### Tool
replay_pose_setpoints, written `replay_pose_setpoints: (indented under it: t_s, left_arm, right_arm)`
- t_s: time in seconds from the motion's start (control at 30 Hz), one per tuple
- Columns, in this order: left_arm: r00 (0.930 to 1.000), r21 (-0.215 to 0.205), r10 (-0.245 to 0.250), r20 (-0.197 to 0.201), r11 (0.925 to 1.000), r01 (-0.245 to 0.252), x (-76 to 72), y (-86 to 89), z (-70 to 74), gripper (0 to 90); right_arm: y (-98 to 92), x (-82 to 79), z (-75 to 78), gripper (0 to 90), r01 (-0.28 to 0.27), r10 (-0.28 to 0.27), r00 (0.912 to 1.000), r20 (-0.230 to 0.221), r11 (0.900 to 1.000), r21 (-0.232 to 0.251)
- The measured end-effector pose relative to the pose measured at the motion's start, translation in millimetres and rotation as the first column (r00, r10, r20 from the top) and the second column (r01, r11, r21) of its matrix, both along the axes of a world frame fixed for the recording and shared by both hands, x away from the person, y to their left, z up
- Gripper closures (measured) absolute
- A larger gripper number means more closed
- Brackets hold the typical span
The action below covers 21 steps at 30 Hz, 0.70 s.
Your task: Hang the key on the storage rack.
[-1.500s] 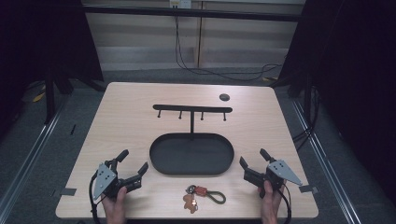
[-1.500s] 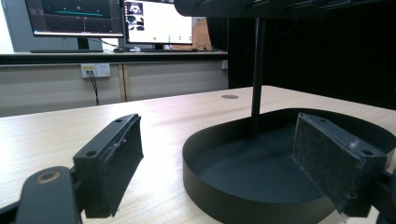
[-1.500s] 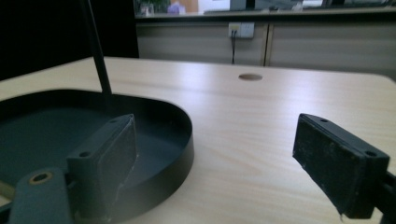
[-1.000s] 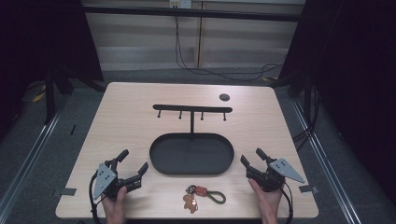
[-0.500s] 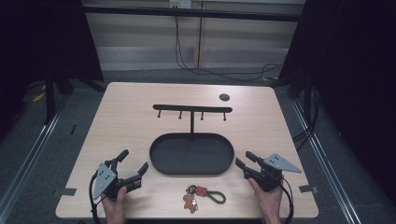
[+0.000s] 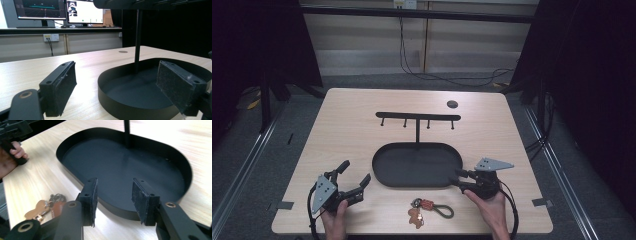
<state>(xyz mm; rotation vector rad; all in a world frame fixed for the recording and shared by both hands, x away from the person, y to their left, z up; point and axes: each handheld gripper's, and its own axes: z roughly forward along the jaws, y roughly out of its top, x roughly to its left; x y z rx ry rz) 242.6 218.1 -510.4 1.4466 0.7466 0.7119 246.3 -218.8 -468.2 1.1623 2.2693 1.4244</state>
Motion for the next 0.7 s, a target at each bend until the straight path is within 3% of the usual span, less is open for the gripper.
replay_pose_setpoints:
  t_s: [0.1, 0.13, 0.17, 0.33, 0.43, 0.57, 0.63, 0.67, 0.7]
  left_arm:
    - [1.0, 0.0, 0.0, 0.002, 1.0, 0.0, 0.2, 0.0, -0.1, 15.9]
    - [1.0, -0.002, 0.0, 0.001, 1.0, 0.0, 0.1, -0.1, -0.1, 15.9]
    - [1.0, 0.0, 0.0, 0.001, 1.0, 0.0, 0.2, 0.0, -0.1, 15.9]
    - [1.0, -0.002, 0.0, 0.002, 1.0, 0.0, 0.1, -0.1, -0.1, 15.8]
    - [1.0, -0.002, 0.001, 0.001, 1.0, -0.001, 0.1, -0.1, -0.1, 15.9]
    - [1.0, -0.001, 0.0, 0.001, 1.0, 0.0, 0.1, -0.1, -0.1, 15.9]
    - [1.0, -0.002, 0.001, 0.002, 1.0, -0.001, 0.1, -0.1, -0.1, 15.9]
    - [1.0, -0.002, 0.001, 0.002, 1.0, -0.001, 0.1, -0.1, -0.1, 15.9]
    - [1.0, 0.0, 0.0, 0.001, 1.0, 0.0, 0.1, 0.0, -0.1, 15.9]
  right_arm:
    - [2.8, 4.7, 2.8, 59.3, -0.044, 0.043, 0.9978, -0.05, 0.999, -0.011]
    - [2.8, 4.7, 2.8, 59.3, -0.044, 0.043, 0.9978, -0.05, 0.999, -0.011]
    - [5.4, 7.1, 5.5, 63.1, -0.055, 0.053, 0.9971, -0.055, 0.997, -0.047]
    - [10.7, 10.1, 13.5, 64.9, -0.076, 0.072, 0.9953, -0.065, 0.995, -0.065]
    - [14.2, 8.1, 15.5, 69.4, -0.124, 0.115, 0.9877, -0.106, 0.988, -0.088]
    - [16.5, 3.5, 15.0, 69.4, -0.157, 0.145, 0.9815, -0.125, 0.983, -0.095]
    - [19.3, 0.7, 13.6, 69.2, -0.205, 0.187, 0.9655, -0.181, 0.975, -0.083]
    - [19.3, 0.7, 13.6, 69.2, -0.205, 0.187, 0.9655, -0.181, 0.975, -0.083]
    - [21.4, -0.7, 11.3, 68.1, -0.227, 0.2, 0.9561, -0.214, 0.967, -0.111]
